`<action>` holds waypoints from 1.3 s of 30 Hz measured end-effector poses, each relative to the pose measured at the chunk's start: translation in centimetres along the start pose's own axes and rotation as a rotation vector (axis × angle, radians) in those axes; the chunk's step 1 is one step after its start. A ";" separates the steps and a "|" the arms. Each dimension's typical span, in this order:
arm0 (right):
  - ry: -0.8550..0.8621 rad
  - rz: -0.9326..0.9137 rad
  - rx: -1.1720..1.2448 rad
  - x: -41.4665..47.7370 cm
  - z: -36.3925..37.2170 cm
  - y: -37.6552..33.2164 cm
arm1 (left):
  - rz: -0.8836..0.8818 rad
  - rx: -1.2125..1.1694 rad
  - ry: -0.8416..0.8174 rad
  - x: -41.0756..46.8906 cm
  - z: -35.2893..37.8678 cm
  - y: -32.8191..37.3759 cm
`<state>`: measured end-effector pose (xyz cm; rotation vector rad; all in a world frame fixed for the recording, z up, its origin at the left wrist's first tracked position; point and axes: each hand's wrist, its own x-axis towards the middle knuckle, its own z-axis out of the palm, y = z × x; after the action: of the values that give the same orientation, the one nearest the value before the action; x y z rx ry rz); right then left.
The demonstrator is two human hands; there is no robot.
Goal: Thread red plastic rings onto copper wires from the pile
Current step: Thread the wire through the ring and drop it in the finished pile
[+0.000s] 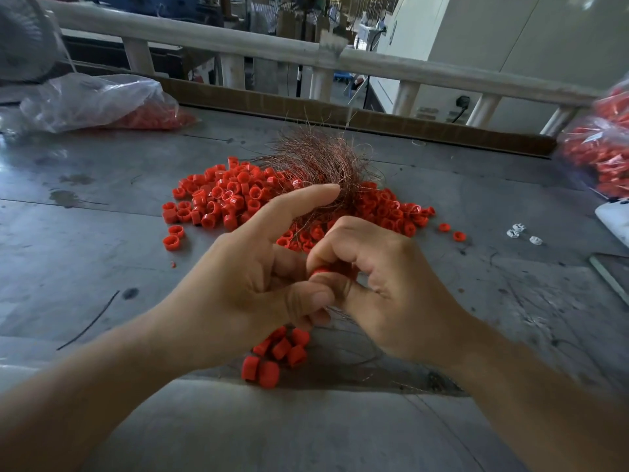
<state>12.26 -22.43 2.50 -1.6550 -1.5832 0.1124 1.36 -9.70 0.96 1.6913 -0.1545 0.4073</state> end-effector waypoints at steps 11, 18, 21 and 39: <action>0.093 0.071 0.042 0.1 0.0 0.0 | -0.061 -0.102 0.018 0.4 -0.2 0.4; 0.151 0.052 0.066 0.4 -0.6 0.2 | -0.082 -0.072 0.045 0.6 -0.3 0.7; 0.142 0.017 0.045 0.4 -0.7 0.1 | -0.075 -0.076 0.044 0.6 -0.4 0.8; 0.144 0.192 0.087 0.6 -1.7 0.3 | -0.016 -0.166 0.329 1.2 -1.6 0.9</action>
<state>13.59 -22.76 3.74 -1.7042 -1.2939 0.1564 1.93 -8.11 2.38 1.4406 0.0660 0.6362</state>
